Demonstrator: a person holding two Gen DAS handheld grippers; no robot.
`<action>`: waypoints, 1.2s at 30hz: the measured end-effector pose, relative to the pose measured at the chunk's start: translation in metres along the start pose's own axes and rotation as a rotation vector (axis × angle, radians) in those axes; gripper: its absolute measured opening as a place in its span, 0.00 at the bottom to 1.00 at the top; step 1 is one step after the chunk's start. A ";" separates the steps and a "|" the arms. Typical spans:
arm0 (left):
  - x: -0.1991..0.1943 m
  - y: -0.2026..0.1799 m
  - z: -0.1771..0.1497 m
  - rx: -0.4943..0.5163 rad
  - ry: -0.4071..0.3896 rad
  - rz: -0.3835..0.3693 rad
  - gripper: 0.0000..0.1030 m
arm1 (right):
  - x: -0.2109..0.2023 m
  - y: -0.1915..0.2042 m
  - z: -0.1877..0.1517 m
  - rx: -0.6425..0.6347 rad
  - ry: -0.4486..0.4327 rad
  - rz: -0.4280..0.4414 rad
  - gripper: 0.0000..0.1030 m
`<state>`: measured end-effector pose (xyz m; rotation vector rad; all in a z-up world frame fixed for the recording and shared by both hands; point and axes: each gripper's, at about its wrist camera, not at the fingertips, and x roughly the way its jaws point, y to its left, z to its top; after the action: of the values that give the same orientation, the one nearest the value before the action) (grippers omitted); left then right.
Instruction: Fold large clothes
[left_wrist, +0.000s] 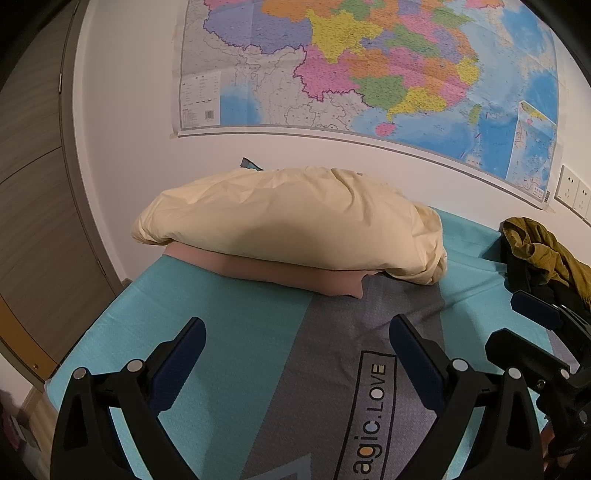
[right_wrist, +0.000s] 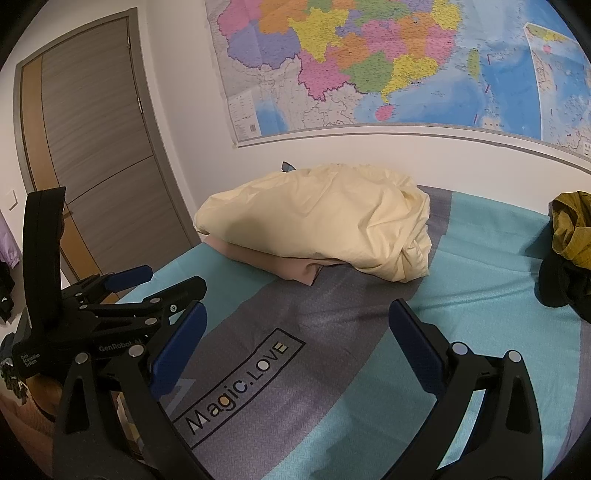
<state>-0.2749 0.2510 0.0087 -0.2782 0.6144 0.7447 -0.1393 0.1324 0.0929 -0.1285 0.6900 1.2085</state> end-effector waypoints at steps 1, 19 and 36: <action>0.000 0.000 0.000 0.000 0.000 -0.001 0.93 | 0.000 0.000 0.000 0.001 0.000 -0.001 0.94; 0.001 0.000 -0.001 0.001 0.004 -0.002 0.93 | 0.001 0.000 -0.003 0.001 0.002 0.002 0.94; 0.002 0.000 -0.002 0.000 0.007 -0.004 0.93 | 0.003 0.001 -0.004 0.004 0.003 0.003 0.94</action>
<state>-0.2748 0.2508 0.0059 -0.2816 0.6202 0.7400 -0.1418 0.1333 0.0881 -0.1256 0.6957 1.2100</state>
